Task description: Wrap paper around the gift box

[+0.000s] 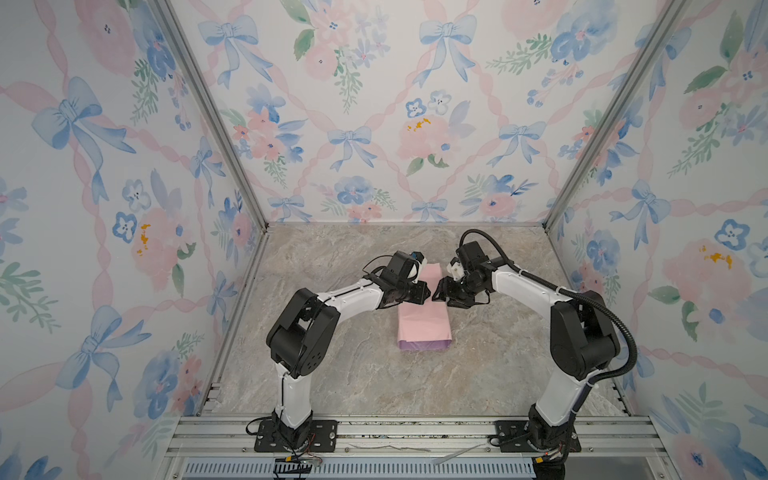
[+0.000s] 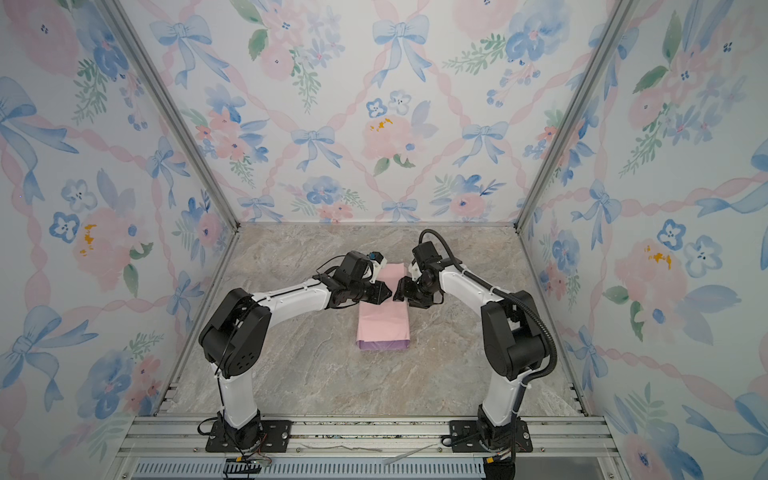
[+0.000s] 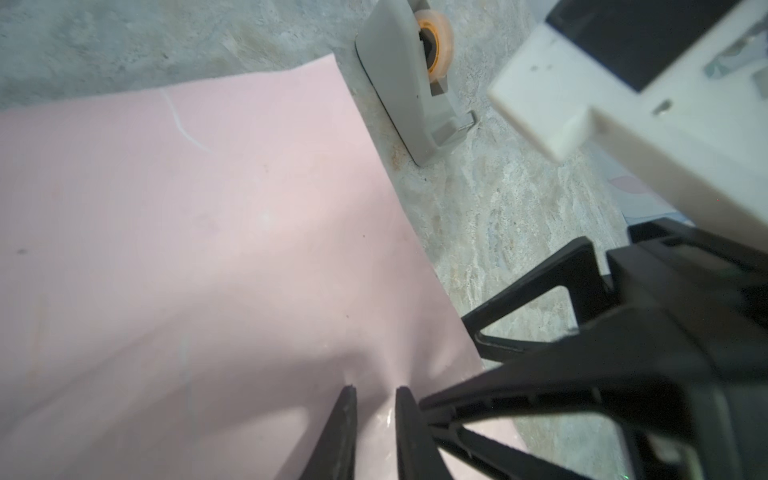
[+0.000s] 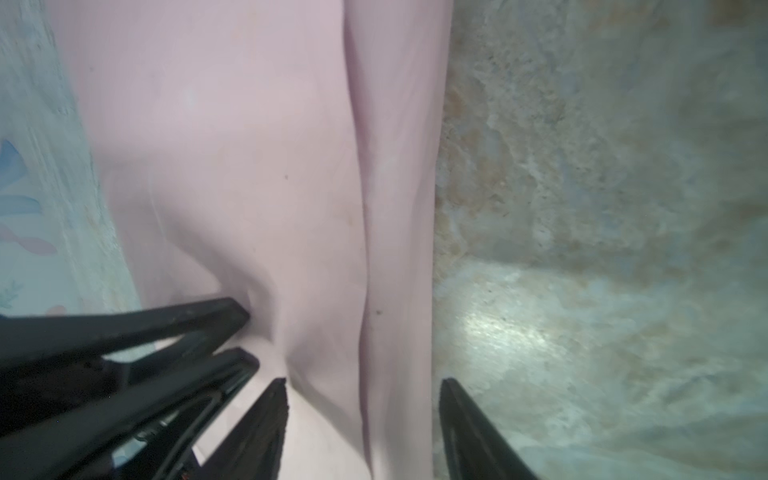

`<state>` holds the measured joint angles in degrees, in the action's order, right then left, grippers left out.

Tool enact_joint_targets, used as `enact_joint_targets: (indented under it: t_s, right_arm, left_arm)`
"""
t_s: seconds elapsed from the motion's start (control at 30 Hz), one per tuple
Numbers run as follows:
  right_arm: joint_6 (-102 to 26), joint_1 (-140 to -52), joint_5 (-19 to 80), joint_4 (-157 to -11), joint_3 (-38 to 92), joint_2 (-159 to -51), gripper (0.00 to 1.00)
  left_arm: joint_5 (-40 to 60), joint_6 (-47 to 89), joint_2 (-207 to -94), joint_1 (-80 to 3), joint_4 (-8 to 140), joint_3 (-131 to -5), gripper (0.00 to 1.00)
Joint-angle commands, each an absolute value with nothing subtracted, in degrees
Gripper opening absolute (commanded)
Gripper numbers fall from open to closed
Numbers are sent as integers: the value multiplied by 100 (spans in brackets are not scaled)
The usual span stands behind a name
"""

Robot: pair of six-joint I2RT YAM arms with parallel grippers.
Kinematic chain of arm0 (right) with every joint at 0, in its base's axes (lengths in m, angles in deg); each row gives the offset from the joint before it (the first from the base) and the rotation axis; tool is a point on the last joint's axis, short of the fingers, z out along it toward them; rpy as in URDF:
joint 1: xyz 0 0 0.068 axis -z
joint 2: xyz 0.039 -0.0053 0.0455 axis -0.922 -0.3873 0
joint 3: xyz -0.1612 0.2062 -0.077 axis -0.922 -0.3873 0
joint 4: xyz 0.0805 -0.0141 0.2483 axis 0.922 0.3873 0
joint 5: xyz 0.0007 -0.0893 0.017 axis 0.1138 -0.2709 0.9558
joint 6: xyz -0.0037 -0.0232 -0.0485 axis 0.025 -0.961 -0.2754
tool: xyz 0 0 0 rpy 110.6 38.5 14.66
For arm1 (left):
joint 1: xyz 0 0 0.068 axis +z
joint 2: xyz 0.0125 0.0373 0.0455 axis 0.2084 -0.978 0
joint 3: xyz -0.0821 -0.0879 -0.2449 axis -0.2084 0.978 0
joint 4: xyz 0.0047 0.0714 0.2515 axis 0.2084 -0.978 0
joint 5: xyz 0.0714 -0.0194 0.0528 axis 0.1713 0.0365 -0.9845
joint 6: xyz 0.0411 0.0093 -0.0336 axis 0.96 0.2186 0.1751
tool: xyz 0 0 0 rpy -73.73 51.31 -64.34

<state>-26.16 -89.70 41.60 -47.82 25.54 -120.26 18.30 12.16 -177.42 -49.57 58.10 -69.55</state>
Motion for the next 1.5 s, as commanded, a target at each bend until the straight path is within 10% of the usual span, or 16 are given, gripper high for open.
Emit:
enact_joint_targets:
  t_s: [0.0, 0.67, 1.2, 1.47]
  right_arm:
    - [-2795, -8846, 4150, -4461, 2490, -11603, 70]
    - [-2975, -8816, 4257, -4495, 2516, -12198, 37]
    - [-2965, -8817, 4207, -4537, 2454, -12091, 36]
    - [-3242, -8559, 4170, -4223, 2763, -11509, 52]
  left_arm:
    - [1712, 1311, -17905, -4938, 5759, -6864, 20]
    - [2064, 1304, -17573, -4938, 5838, -7059, 18]
    - [2208, 1134, -18086, -4925, 6128, -6980, 18]
    - [2053, 1169, -18049, -4895, 6125, -6598, 17]
